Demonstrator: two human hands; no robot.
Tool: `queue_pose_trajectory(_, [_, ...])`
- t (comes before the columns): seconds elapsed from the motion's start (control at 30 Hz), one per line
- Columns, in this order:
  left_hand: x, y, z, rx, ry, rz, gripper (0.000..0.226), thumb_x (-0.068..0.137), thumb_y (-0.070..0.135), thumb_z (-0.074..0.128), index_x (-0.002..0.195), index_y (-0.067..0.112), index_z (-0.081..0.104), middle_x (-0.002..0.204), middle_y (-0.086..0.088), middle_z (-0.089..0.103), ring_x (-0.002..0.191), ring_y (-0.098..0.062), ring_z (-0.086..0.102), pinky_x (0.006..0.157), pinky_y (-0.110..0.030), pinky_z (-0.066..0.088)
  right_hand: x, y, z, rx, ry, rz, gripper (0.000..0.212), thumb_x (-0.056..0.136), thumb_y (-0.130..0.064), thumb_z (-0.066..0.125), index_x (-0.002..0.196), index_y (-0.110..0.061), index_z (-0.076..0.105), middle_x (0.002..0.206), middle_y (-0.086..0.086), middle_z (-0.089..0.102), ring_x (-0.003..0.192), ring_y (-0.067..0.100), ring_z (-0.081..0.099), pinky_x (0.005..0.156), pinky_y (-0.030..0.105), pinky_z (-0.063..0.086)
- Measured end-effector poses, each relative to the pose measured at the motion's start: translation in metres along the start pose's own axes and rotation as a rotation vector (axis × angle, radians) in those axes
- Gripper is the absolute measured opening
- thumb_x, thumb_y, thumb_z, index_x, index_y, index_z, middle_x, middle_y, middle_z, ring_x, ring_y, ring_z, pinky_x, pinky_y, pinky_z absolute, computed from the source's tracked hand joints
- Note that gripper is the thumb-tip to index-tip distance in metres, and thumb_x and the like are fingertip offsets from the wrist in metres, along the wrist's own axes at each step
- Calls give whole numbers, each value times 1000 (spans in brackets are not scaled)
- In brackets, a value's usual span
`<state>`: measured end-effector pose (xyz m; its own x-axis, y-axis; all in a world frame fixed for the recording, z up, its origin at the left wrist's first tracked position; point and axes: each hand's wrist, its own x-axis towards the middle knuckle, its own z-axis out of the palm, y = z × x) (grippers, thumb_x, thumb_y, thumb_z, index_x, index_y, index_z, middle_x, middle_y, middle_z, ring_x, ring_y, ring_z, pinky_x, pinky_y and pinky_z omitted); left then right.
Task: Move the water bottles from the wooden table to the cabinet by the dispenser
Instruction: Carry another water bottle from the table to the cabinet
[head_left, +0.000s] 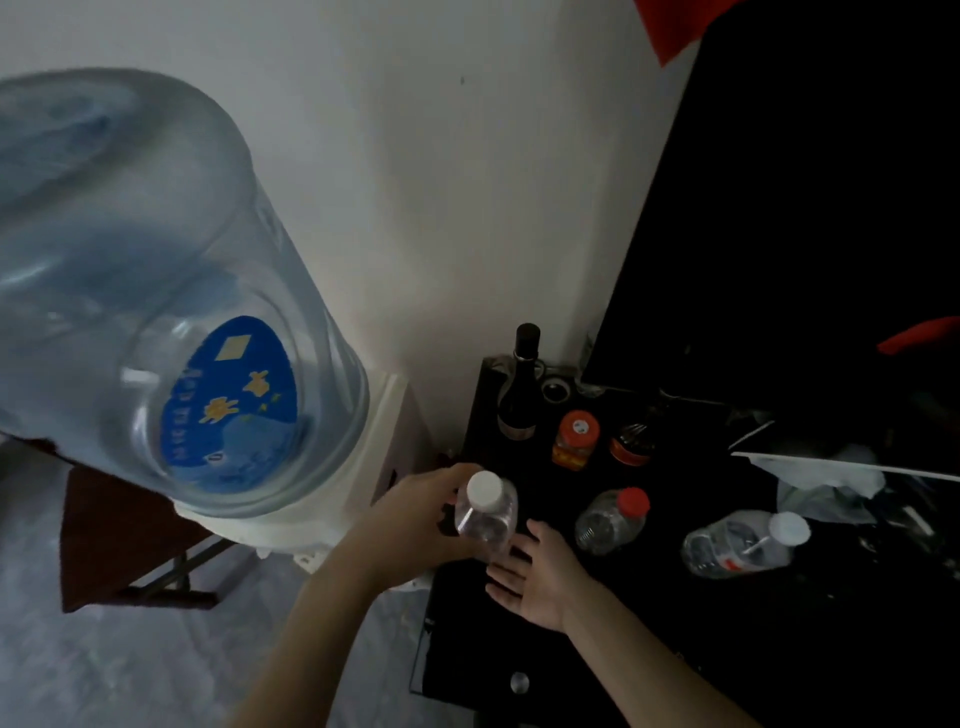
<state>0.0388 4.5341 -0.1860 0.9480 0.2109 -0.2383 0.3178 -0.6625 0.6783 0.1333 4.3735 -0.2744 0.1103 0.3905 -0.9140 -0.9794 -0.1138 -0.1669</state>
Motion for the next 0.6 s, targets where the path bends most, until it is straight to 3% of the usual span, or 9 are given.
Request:
queue_pose_trajectory(0.17, [24, -24, 27, -60, -44, -29, 72, 67, 65, 70, 133, 39, 54, 120, 20, 67, 107, 4, 64, 90, -32, 59, 21, -12, 6, 53, 92, -2, 47, 104, -40, 39, 139, -12, 48, 150, 18, 41, 143, 32, 33, 110, 48, 34])
queue_pose_trajectory(0.3, [36, -39, 46, 60, -28, -15, 69, 77, 50, 75, 140, 37, 49, 131, 15, 63, 114, -7, 63, 92, -36, 55, 26, -19, 12, 26, 86, -20, 49, 103, -41, 40, 143, -14, 47, 156, 14, 33, 143, 31, 33, 110, 47, 33])
queue_pose_trajectory(0.37, [40, -47, 56, 66, -19, -26, 68, 81, 43, 78, 142, 34, 49, 134, 12, 61, 116, -9, 63, 95, -36, 54, 26, -21, 12, 13, 64, -18, 48, 103, -40, 39, 141, -11, 49, 152, 15, 39, 141, 31, 36, 110, 47, 33])
queue_pose_trajectory(0.6, [46, -66, 72, -16, -12, -115, 78, 83, 22, 82, 152, 23, 45, 144, 5, 56, 129, -13, 57, 104, -20, 42, 7, -27, 8, -29, 39, -70, 53, 103, -38, 42, 146, -8, 43, 155, 17, 34, 141, 32, 36, 111, 48, 35])
